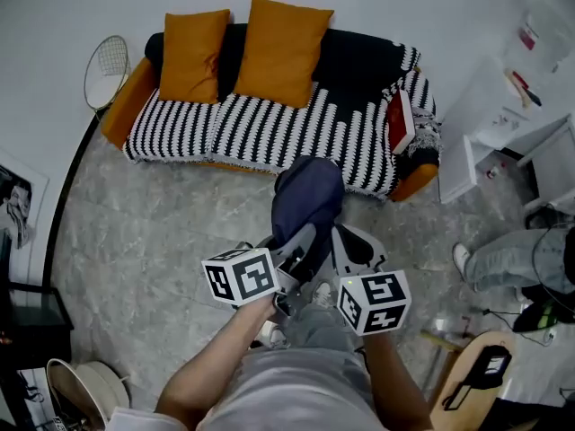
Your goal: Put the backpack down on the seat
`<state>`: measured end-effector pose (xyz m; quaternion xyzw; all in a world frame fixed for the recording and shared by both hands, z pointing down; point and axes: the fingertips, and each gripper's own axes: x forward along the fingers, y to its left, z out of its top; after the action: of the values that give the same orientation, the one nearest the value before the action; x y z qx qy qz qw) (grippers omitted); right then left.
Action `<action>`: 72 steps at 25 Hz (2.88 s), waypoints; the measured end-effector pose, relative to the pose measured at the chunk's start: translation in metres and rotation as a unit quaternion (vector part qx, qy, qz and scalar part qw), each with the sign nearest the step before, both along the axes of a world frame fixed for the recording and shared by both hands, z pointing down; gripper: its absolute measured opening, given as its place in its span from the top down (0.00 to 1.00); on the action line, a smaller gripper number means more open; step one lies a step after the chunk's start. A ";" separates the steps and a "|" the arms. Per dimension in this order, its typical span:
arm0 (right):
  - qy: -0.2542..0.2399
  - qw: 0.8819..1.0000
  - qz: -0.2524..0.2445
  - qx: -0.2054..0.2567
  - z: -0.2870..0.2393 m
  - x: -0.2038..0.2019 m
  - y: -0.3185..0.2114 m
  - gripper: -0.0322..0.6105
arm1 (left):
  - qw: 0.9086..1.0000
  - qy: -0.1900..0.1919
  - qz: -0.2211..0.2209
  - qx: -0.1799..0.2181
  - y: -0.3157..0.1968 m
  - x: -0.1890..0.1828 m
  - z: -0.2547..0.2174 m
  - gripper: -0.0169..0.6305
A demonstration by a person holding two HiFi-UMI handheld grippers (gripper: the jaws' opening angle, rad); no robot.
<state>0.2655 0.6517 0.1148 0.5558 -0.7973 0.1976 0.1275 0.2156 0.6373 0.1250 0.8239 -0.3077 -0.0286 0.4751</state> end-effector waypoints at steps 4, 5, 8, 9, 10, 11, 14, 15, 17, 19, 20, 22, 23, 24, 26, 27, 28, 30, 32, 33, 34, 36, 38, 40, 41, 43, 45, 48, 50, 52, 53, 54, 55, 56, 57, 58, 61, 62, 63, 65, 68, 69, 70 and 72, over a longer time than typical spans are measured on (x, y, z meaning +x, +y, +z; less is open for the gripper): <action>-0.002 1.000 -0.011 -0.005 0.005 0.017 -0.027 0.95 | 1.000 0.000 -0.009 -0.001 -0.026 0.017 0.004 0.91; -0.002 1.000 -0.015 -0.006 0.006 0.020 -0.033 0.95 | 1.000 -0.001 -0.011 -0.002 -0.032 0.021 0.005 0.91; -0.004 1.000 -0.026 -0.008 0.006 0.027 -0.052 0.95 | 1.000 -0.004 -0.017 -0.002 -0.050 0.031 0.004 0.91; -0.005 0.999 -0.030 -0.008 0.007 0.029 -0.058 0.95 | 1.000 -0.005 -0.019 -0.003 -0.056 0.033 0.004 0.91; -0.006 0.999 -0.034 -0.008 0.007 0.032 -0.063 0.95 | 1.000 -0.006 -0.022 -0.003 -0.061 0.036 0.004 0.91; -0.008 0.999 -0.037 -0.008 0.007 0.035 -0.068 0.95 | 1.000 -0.008 -0.025 -0.003 -0.066 0.039 0.005 0.91; -0.013 0.999 -0.049 -0.005 0.007 0.043 -0.082 0.95 | 0.999 -0.012 -0.036 -0.003 -0.078 0.048 0.006 0.91; -0.015 0.998 -0.053 -0.004 0.006 0.046 -0.087 0.95 | 0.999 -0.013 -0.040 -0.002 -0.082 0.050 0.007 0.91; -0.017 0.998 -0.061 -0.002 0.006 0.050 -0.095 0.95 | 0.999 -0.013 -0.049 -0.002 -0.091 0.053 0.008 0.91; -0.018 0.998 -0.068 0.001 0.004 0.053 -0.103 0.95 | 0.998 -0.012 -0.060 -0.003 -0.100 0.053 0.009 0.91; -0.019 0.997 -0.070 0.002 0.004 0.054 -0.107 0.95 | 0.998 -0.013 -0.065 -0.004 -0.104 0.053 0.010 0.91; -0.021 0.997 -0.073 0.002 0.005 0.057 -0.113 0.95 | 0.997 -0.015 -0.071 -0.005 -0.110 0.053 0.011 0.91; -0.022 0.997 -0.075 0.002 0.006 0.058 -0.116 0.95 | 0.997 -0.016 -0.073 -0.005 -0.114 0.054 0.013 0.91; -0.023 0.997 -0.076 0.002 0.007 0.059 -0.120 0.95 | 0.997 -0.017 -0.074 -0.006 -0.117 0.056 0.014 0.91; -0.024 0.997 -0.078 0.001 0.007 0.060 -0.127 0.95 | 0.997 -0.020 -0.077 -0.008 -0.124 0.057 0.016 0.91; -0.025 0.997 -0.080 0.000 0.008 0.060 -0.131 0.95 | 0.997 -0.020 -0.080 -0.010 -0.128 0.056 0.018 0.91; -0.025 0.996 -0.082 -0.001 0.009 0.059 -0.134 0.95 | 0.996 -0.020 -0.083 -0.013 -0.132 0.054 0.019 0.91; -0.024 0.996 -0.086 -0.003 0.011 0.058 -0.143 0.95 | 0.996 -0.019 -0.091 -0.016 -0.140 0.051 0.022 0.91; -0.024 0.995 -0.092 -0.004 0.013 0.053 -0.153 0.95 | 0.995 -0.016 -0.097 -0.017 -0.148 0.046 0.023 0.91; -0.023 0.995 -0.096 -0.005 0.014 0.049 -0.158 0.95 | 0.995 -0.014 -0.099 -0.018 -0.153 0.043 0.024 0.91; -0.023 0.995 -0.099 -0.005 0.015 0.044 -0.163 0.95 | 0.995 -0.012 -0.102 -0.018 -0.158 0.038 0.025 0.91; -0.021 0.994 -0.107 -0.007 0.018 0.034 -0.174 0.95 | 0.994 -0.010 -0.107 -0.020 -0.168 0.029 0.029 0.91; -0.019 0.993 -0.114 -0.011 0.022 0.024 -0.187 0.95 | 0.994 -0.009 -0.111 -0.020 -0.180 0.021 0.033 0.91; -0.016 0.992 -0.121 -0.015 0.027 0.013 -0.201 0.95 | 0.993 -0.008 -0.115 -0.020 -0.193 0.010 0.037 0.91; -0.014 0.992 -0.123 -0.017 0.029 0.007 -0.209 0.95 | 0.993 -0.008 -0.117 -0.021 -0.200 0.004 0.039 0.91; -0.011 0.991 -0.128 -0.022 0.033 -0.007 -0.224 0.95 | 0.992 -0.009 -0.120 -0.024 -0.215 -0.010 0.044 0.91; -0.008 0.991 -0.133 -0.027 0.036 -0.024 -0.241 0.95 | 0.992 -0.009 -0.122 -0.027 -0.230 -0.025 0.048 0.91; -0.001 0.990 -0.140 -0.033 0.038 -0.052 -0.268 0.95 | 0.992 -0.006 -0.124 -0.031 -0.257 -0.051 0.051 0.91; 0.001 0.989 -0.143 -0.037 0.038 -0.069 -0.286 0.95 | 0.991 -0.004 -0.126 -0.034 -0.275 -0.068 0.052 0.91; 0.003 0.989 -0.145 -0.042 0.039 -0.084 -0.303 0.95 | 0.991 -0.004 -0.128 -0.037 -0.292 -0.084 0.053 0.91; 0.004 0.988 -0.146 -0.044 0.040 -0.092 -0.311 0.95 | 0.991 -0.004 -0.127 -0.038 -0.300 -0.091 0.054 0.91; 0.006 0.988 -0.147 -0.046 0.040 -0.099 -0.318 0.95 | 0.991 -0.004 -0.127 -0.039 -0.307 -0.099 0.055 0.91; 0.008 0.988 -0.147 -0.048 0.041 -0.106 -0.326 0.95 | 0.991 -0.004 -0.127 -0.039 -0.315 -0.106 0.056 0.91; 0.010 0.988 -0.147 -0.050 0.042 -0.113 -0.334 0.95 | 0.991 -0.005 -0.126 -0.039 -0.322 -0.112 0.057 0.91; 0.012 0.988 -0.147 -0.052 0.043 -0.120 -0.341 0.95 | 0.991 -0.005 -0.125 -0.039 -0.329 -0.118 0.058 0.91; 0.013 0.988 -0.146 -0.055 0.044 -0.126 -0.349 0.95 | 0.992 -0.005 -0.124 -0.039 -0.337 -0.124 0.059 0.91; 0.019 0.988 -0.141 -0.063 0.049 -0.143 -0.367 0.95 | 0.992 -0.001 -0.117 -0.044 -0.355 -0.139 0.065 0.91; 0.023 0.988 -0.139 -0.063 0.051 -0.148 -0.373 0.95 | 0.992 -0.001 -0.114 -0.045 -0.362 -0.143 0.067 0.91; 0.028 0.988 -0.136 -0.061 0.052 -0.151 -0.380 0.95 | 0.993 0.000 -0.111 -0.045 -0.369 -0.147 0.070 0.91; 0.040 0.989 -0.129 -0.055 0.054 -0.156 -0.395 0.95 | 0.994 0.002 -0.103 -0.044 -0.384 -0.151 0.075 0.91; 0.048 0.990 -0.118 -0.055 0.061 -0.158 -0.413 0.95 | 0.995 0.009 -0.086 -0.045 -0.402 -0.151 0.085 0.92; 0.050 0.990 -0.116 -0.057 0.065 -0.158 -0.417 0.95 | 0.996 0.013 -0.081 -0.047 -0.405 -0.151 0.090 0.92; 0.050 0.990 -0.114 -0.060 0.069 -0.158 -0.420 0.95 | 0.996 0.017 -0.075 -0.049 -0.408 -0.150 0.095 0.92; 0.050 0.991 -0.106 -0.062 0.077 -0.155 -0.429 0.95 | 0.997 0.020 -0.062 -0.050 -0.418 -0.147 0.104 0.92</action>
<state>0.1104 0.2230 0.1919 0.4681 -0.8306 0.2042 0.2220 0.0691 0.2197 0.2288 0.7774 -0.3498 -0.0591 0.5194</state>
